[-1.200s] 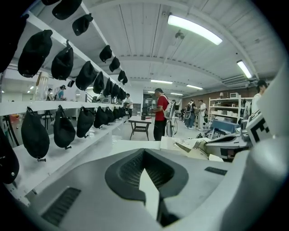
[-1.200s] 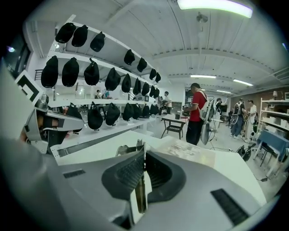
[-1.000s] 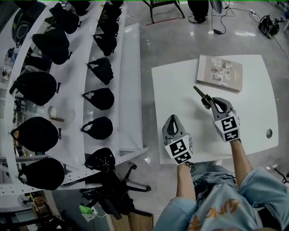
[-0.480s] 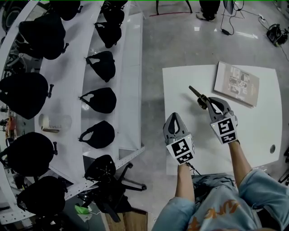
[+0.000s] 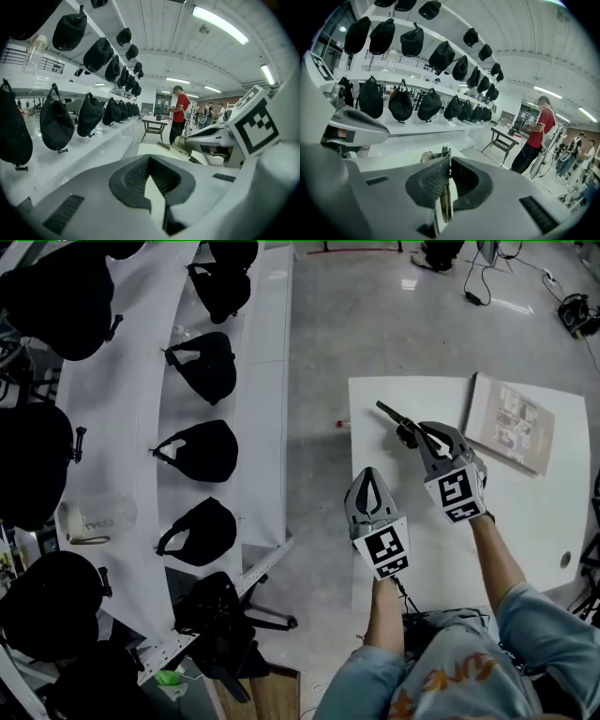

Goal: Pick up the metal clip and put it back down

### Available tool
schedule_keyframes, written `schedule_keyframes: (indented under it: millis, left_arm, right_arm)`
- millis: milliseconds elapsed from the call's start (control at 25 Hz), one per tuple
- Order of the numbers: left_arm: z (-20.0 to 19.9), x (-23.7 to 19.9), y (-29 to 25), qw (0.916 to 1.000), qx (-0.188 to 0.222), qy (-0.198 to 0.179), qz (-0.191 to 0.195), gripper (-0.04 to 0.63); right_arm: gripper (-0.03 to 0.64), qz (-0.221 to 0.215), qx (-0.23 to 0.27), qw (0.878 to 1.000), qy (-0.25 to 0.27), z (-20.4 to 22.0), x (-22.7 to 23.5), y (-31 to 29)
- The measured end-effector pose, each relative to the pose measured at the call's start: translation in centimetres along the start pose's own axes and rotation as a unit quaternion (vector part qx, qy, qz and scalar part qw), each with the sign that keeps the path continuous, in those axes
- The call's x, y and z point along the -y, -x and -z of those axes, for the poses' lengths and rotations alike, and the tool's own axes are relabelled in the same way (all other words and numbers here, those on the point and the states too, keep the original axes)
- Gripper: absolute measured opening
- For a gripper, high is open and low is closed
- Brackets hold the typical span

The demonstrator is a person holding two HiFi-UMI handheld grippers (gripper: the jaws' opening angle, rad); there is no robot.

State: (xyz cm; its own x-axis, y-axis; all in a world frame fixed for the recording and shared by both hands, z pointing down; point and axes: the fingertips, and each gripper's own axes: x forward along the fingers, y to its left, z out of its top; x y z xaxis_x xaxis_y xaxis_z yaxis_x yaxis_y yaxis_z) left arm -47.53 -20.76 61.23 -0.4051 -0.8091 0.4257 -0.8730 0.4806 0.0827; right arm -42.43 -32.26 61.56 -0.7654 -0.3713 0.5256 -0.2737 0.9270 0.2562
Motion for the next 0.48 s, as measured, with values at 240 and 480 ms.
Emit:
schedule_keyframes:
  millis: [240,480]
  left_arm:
    - [0.9,-0.4,-0.9,0.9998,-0.009,0.014,0.004,0.009]
    - [1.4,-0.7,-1.1,0.9995,-0.013,0.028,-0.003,0.009]
  right_arm:
    - [0.034,-0.003,-0.007,0.997,0.081,-1.0,-0.6,-3.4]
    - [0.034,-0.005,-0.011,0.991,0.136,-0.9,-1.0,-5.5]
